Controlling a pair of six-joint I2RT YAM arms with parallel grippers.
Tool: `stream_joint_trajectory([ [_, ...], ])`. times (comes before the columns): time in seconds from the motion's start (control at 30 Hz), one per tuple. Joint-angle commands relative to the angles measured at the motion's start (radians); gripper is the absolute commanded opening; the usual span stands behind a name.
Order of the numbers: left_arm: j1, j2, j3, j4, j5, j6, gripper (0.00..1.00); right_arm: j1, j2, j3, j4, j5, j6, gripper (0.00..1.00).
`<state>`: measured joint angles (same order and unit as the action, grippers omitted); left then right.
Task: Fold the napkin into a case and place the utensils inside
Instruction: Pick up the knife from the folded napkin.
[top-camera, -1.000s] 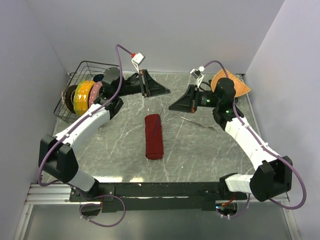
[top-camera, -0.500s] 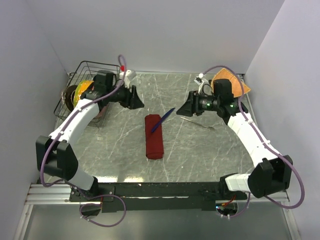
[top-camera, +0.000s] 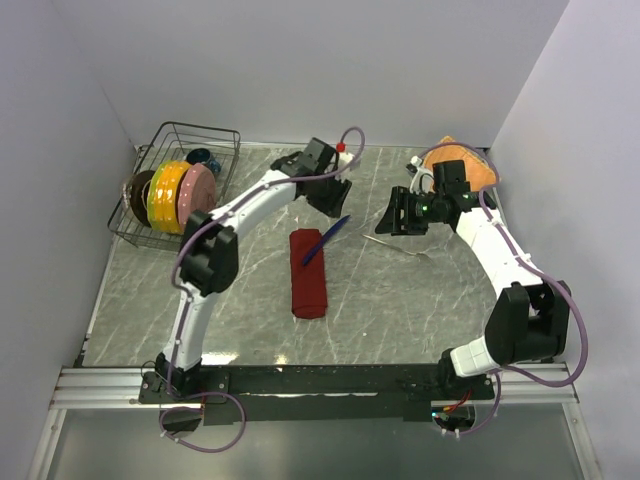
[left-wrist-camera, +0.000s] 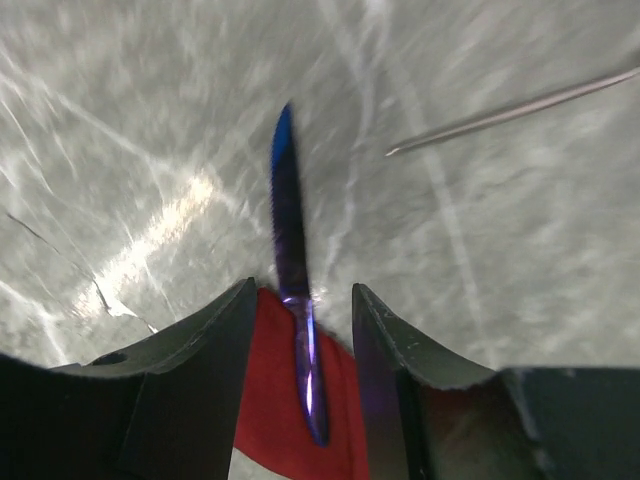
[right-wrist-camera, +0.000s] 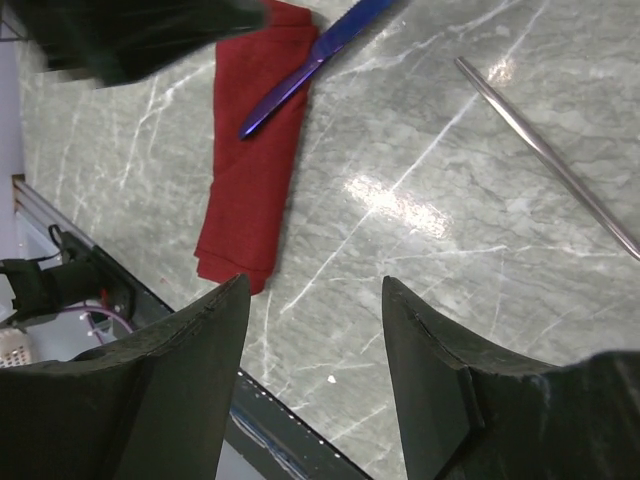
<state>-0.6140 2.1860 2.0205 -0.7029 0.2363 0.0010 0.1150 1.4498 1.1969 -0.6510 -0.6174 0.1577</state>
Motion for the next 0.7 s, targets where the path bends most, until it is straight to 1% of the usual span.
stream_joint_trajectory([
  [0.0, -0.009, 0.064, 0.066, -0.1, -0.138, 0.007, 0.48, -0.002, -0.016, 0.033, -0.022, 0.031, -0.027, 0.64],
  [0.13, -0.035, 0.098, 0.049, -0.086, -0.163, 0.016, 0.48, -0.002, -0.009, 0.033, -0.027, 0.031, -0.037, 0.64],
  [0.3, -0.044, 0.127, 0.03, -0.056, -0.152, 0.014, 0.49, -0.008, 0.003, 0.041, -0.029, 0.024, -0.047, 0.64],
  [0.47, -0.052, 0.167, 0.066, -0.053, -0.12, 0.008, 0.5, -0.011, 0.017, 0.049, -0.03, 0.012, -0.047, 0.64],
  [0.67, -0.055, 0.207, 0.069, -0.035, -0.134, 0.007, 0.49, -0.017, 0.024, 0.061, -0.036, 0.005, -0.049, 0.64],
])
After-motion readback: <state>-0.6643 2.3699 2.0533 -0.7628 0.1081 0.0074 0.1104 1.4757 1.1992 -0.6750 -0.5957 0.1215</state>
